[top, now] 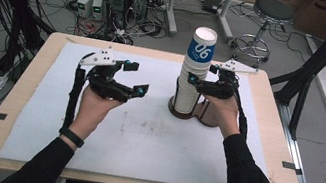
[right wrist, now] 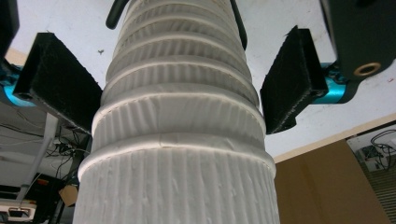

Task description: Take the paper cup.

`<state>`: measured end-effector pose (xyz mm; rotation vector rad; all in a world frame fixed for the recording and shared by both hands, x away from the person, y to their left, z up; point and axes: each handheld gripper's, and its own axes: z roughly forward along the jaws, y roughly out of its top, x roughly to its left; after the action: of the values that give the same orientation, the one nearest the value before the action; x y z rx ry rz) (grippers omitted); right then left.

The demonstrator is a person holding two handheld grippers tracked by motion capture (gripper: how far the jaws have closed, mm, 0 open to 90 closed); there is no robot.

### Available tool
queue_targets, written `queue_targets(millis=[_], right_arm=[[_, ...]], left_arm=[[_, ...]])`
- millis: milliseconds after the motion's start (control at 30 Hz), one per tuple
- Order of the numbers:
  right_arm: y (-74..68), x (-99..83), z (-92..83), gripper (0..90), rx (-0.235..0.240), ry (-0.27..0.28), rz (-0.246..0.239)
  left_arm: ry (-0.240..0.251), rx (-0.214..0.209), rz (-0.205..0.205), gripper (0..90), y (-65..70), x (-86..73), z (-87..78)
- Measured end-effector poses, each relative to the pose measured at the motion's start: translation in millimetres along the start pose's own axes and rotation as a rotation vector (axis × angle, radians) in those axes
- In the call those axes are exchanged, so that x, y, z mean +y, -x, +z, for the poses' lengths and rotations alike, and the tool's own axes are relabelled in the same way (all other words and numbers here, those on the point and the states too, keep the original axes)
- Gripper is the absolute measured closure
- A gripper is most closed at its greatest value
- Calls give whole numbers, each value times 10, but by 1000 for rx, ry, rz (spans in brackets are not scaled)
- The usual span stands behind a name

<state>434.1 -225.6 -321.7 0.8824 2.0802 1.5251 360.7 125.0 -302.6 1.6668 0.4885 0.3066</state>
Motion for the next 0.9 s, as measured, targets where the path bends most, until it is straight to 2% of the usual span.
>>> queue_targets(millis=[67,100,133,167,200,233,367,433,533,567,700,733,833,900], right_arm=[[0,-1,0,140,0,0,0],[0,-1,0,140,0,0,0],[0,-1,-1,140,1,0,3],[0,-1,-1,140,1,0,3],[5,-3,0,140,1,1,3],[5,-3,0,140,1,1,3],[0,-1,-4,140,1,0,3],[-1,-2,-3,140,0,1,2],[0,-2,-3,140,1,2,0],[2,-1,-4,140,0,2,-2],[6,-1,-9,140,2,0,-1],[6,0,-8,140,2,0,-2],[1,0,-3,140,2,1,-3],[-1,-1,0,140,0,3,-2]], left_arm=[[15,-7,1,124,-37,153,102],[15,-7,1,123,-37,153,102],[13,-2,0,124,-65,254,176],[13,-2,0,124,-65,254,176],[11,5,2,124,-82,355,249],[11,5,2,124,-82,355,249],[25,-6,-7,124,-136,576,435],[21,-5,-9,124,-145,613,478],[16,-11,-19,124,-192,735,650],[16,-11,-19,124,-192,735,650],[28,-37,-41,124,-246,838,810],[28,-52,-56,124,-267,893,893],[25,-61,-69,124,-286,949,973],[11,-57,-58,124,-286,1009,1053]])
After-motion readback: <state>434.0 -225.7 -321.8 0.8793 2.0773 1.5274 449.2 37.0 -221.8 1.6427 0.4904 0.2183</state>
